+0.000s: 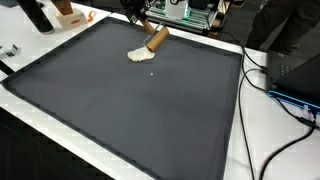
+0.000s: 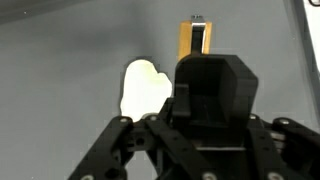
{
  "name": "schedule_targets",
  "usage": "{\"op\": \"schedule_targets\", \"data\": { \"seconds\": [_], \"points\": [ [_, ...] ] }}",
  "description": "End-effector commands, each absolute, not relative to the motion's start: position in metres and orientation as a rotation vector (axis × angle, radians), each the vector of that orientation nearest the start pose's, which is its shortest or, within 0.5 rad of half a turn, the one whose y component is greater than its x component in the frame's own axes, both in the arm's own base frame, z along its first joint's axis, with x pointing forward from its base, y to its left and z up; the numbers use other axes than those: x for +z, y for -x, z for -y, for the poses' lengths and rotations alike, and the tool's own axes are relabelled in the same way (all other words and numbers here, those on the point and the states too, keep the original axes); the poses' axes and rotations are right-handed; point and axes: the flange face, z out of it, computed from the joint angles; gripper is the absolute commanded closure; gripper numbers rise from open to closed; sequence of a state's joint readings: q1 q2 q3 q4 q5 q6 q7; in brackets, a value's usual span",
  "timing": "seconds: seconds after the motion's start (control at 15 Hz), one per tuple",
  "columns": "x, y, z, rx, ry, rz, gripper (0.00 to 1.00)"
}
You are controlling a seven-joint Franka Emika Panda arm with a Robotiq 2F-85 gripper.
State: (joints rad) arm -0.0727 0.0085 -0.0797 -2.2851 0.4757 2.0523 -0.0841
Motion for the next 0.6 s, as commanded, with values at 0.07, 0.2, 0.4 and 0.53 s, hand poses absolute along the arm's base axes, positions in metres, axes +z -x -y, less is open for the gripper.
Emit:
{"op": "schedule_targets", "data": {
  "seconds": [0.07,0.2,0.4,0.53],
  "points": [
    [0.378,-0.486,0.04,0.195,2.824,-0.516,0.76],
    [0.394,-0.486,0.036,0.166,2.888,-0.534,0.76],
    [0.415,-0.484,0.03,0.121,2.972,-0.554,0.76],
    [0.429,-0.484,0.027,0.074,3.026,-0.566,0.76]
  ]
}}
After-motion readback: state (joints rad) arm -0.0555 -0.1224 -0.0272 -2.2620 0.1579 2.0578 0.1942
